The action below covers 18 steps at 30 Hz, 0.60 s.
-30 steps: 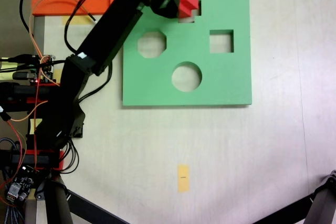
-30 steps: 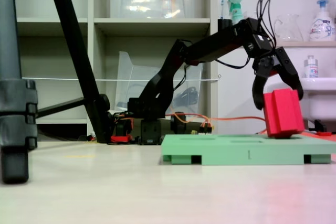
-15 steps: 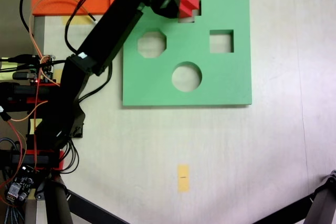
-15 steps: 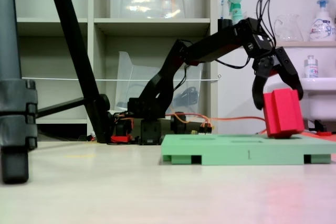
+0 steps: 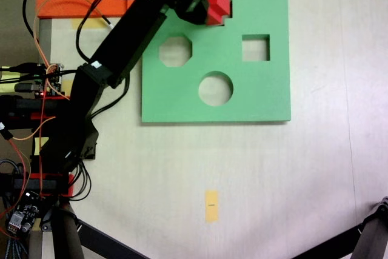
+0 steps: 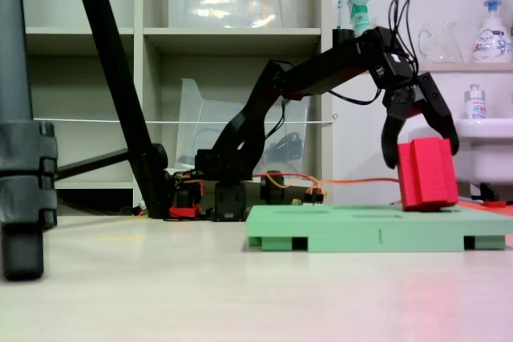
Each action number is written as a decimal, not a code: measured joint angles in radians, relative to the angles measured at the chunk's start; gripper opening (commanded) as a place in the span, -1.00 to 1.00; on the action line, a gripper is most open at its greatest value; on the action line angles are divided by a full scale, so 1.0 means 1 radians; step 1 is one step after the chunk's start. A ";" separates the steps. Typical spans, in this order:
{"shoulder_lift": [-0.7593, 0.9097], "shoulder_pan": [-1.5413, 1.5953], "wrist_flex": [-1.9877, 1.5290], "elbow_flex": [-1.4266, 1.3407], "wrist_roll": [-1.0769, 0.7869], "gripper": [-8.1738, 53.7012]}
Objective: Put the cross columnar block into the corresponding hole
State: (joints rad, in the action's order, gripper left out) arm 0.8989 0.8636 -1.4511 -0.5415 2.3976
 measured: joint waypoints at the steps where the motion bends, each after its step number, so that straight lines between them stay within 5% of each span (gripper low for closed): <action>1: 0.002 0.000 -0.006 0.000 0.000 -0.13; 18: 0.002 0.000 -0.028 0.015 0.000 -0.12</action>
State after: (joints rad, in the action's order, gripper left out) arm 0.9004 0.8636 -1.4788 -0.5262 2.3976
